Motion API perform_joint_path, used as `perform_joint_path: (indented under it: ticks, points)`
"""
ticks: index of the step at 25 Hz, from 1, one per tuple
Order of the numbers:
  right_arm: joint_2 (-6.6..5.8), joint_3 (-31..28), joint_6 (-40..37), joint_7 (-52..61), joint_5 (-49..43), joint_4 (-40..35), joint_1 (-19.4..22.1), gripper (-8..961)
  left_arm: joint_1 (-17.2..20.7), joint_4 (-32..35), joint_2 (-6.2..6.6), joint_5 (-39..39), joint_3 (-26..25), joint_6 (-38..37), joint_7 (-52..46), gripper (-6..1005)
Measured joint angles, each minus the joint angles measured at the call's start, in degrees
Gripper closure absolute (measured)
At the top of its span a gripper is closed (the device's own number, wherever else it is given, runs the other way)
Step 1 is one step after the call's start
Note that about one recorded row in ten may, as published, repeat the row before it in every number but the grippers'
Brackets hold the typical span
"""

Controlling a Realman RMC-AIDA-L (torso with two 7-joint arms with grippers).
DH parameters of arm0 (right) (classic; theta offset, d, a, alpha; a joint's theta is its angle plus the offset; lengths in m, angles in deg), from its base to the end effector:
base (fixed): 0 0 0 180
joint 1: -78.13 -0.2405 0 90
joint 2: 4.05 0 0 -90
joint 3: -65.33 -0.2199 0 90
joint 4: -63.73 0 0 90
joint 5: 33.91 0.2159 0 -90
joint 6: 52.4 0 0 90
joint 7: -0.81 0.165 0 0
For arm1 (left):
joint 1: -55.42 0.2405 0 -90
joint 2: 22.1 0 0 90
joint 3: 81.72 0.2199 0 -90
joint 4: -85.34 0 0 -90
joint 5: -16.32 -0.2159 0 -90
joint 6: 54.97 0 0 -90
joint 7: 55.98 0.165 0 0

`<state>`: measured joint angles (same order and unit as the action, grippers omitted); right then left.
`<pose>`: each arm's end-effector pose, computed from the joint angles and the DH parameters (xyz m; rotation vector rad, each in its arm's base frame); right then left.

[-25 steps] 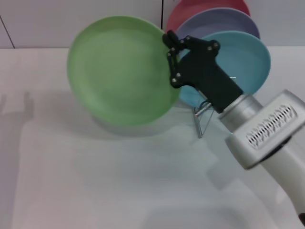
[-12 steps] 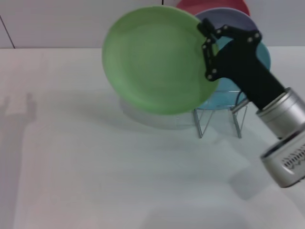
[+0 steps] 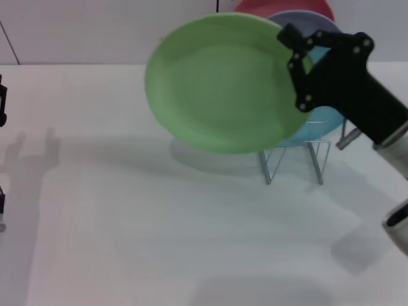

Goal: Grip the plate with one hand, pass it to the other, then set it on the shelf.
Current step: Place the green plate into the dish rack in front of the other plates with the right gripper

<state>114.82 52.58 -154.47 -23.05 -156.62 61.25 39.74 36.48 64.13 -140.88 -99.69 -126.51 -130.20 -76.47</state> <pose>0.1669 0.3235 0.0035 -1.6750 -0.8004 0.8052 -0.2862 0.3239 0.0209 -1.2534 -0.7692 -1.1152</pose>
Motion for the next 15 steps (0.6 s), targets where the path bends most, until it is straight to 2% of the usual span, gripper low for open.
perform_joint_path:
  ticks: [7, 15]
  points:
    - [-0.56, -0.1, -3.6, -0.1, 0.3, -6.7, -0.5, 938, 0.7, -2.2, -0.03, 0.0, 1.3, 0.6, 0.0, 377]
    - [-2.35, 0.0, -5.5, -2.0, 0.5, -11.8, -2.1, 939, 0.4, -3.3, -0.23, 0.3, 3.3, 0.9, 0.0, 377]
